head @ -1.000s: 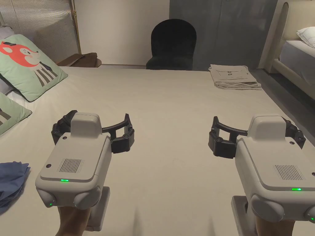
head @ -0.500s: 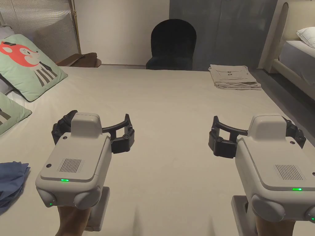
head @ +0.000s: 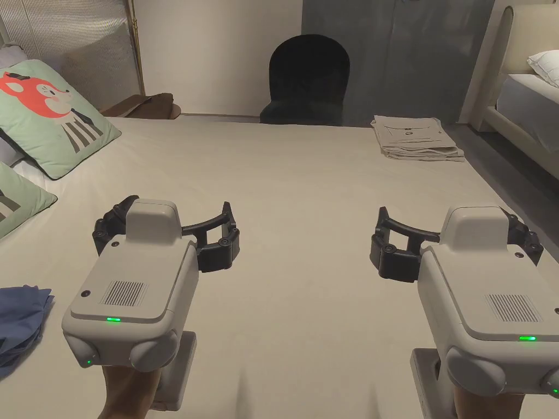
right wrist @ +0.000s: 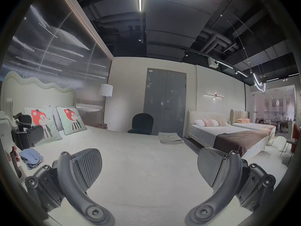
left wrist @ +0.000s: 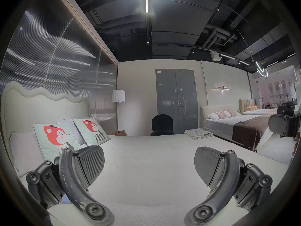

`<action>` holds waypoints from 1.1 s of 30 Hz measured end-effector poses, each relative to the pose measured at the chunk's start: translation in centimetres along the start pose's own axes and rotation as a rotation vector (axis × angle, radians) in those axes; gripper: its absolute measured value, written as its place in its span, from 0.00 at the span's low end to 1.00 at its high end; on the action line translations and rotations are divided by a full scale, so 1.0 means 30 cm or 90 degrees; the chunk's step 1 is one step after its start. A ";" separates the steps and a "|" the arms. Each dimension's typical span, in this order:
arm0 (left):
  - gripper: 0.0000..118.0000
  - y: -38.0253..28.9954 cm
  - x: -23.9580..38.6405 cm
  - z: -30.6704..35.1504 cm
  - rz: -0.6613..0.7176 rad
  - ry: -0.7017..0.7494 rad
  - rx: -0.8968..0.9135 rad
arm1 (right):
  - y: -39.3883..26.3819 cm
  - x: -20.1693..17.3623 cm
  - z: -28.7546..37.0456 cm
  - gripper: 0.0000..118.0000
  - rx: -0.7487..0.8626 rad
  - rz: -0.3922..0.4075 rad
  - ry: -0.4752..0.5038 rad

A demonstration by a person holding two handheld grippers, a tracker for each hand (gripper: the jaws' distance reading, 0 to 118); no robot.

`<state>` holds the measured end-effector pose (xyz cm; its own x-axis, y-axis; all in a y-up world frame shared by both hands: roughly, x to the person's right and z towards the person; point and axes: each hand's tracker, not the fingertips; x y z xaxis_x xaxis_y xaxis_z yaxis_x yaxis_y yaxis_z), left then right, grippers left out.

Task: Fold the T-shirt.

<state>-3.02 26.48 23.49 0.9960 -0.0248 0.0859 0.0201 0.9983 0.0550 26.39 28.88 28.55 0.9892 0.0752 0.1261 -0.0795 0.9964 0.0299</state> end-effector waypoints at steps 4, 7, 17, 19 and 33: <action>0.94 -0.002 0.003 0.001 -0.004 -0.004 0.001 | 0.002 -0.001 0.001 0.97 0.001 0.001 -0.001; 0.94 -0.003 0.006 -0.001 -0.010 -0.002 0.002 | 0.001 -0.001 0.000 0.97 0.001 0.001 -0.001; 0.94 -0.005 0.003 0.002 -0.009 -0.002 0.001 | -0.002 -0.003 0.001 0.97 -0.001 0.004 -0.001; 0.94 -0.006 0.002 0.002 -0.008 -0.001 0.001 | -0.002 -0.002 0.002 0.97 0.000 0.003 -0.001; 0.94 -0.003 0.001 0.003 -0.010 -0.002 -0.001 | -0.001 -0.004 0.001 0.97 -0.001 0.009 -0.003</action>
<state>-3.01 26.38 23.56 0.9953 -0.0403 0.0882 0.0355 0.9979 0.0550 26.27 28.83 28.57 0.9875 0.0888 0.1306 -0.0930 0.9953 0.0271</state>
